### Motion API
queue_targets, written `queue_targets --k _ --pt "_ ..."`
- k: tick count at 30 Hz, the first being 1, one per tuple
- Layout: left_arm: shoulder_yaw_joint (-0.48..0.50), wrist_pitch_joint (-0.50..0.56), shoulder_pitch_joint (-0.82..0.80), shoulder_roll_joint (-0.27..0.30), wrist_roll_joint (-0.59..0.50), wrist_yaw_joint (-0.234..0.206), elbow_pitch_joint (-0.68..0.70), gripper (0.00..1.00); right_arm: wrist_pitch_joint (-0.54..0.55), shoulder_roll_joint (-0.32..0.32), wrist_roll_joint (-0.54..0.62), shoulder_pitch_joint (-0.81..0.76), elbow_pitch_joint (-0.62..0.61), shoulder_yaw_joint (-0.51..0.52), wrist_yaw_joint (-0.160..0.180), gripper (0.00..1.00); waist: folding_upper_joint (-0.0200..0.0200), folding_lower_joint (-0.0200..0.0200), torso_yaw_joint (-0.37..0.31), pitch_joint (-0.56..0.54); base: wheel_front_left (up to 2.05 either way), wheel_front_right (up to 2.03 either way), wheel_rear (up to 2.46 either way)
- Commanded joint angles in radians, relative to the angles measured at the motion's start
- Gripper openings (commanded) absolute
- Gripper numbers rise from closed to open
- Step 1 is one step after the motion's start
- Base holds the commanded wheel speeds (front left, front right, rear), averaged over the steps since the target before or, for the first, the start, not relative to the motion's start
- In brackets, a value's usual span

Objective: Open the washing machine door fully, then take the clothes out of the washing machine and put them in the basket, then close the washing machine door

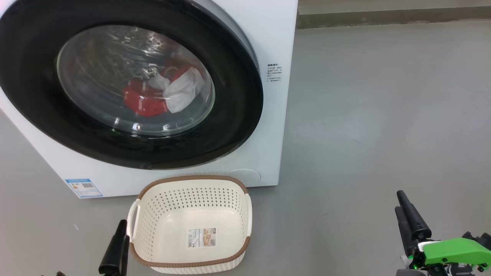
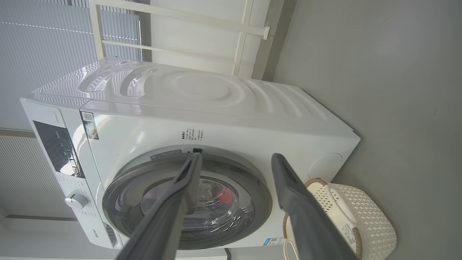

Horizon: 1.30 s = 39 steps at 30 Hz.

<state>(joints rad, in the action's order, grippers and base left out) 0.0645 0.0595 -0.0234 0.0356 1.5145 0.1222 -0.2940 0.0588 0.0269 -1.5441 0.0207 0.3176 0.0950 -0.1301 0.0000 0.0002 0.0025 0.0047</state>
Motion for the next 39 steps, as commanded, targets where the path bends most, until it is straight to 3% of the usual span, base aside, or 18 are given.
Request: queue_targets --k 1,27,39 --pt "0.006 -0.008 -0.015 0.016 -0.015 0.001 0.035 1.00 -0.010 0.016 0.017 0.020 -0.031 -0.007 0.000 1.00 0.0000 -0.0002 0.000 0.000 0.00 0.00 0.00" --pt "-0.002 -0.085 0.004 0.018 -0.466 0.003 0.090 1.00 -0.087 0.044 0.405 0.011 -0.046 -0.056 0.000 1.00 0.0000 -0.0002 0.001 0.004 0.00 0.00 0.00" --pt "-0.026 -0.121 0.014 0.029 -0.662 -0.026 0.104 1.00 -0.122 0.054 0.561 0.003 -0.054 -0.083 0.000 1.00 0.0000 -0.0002 0.001 0.003 0.00 0.00 0.00"
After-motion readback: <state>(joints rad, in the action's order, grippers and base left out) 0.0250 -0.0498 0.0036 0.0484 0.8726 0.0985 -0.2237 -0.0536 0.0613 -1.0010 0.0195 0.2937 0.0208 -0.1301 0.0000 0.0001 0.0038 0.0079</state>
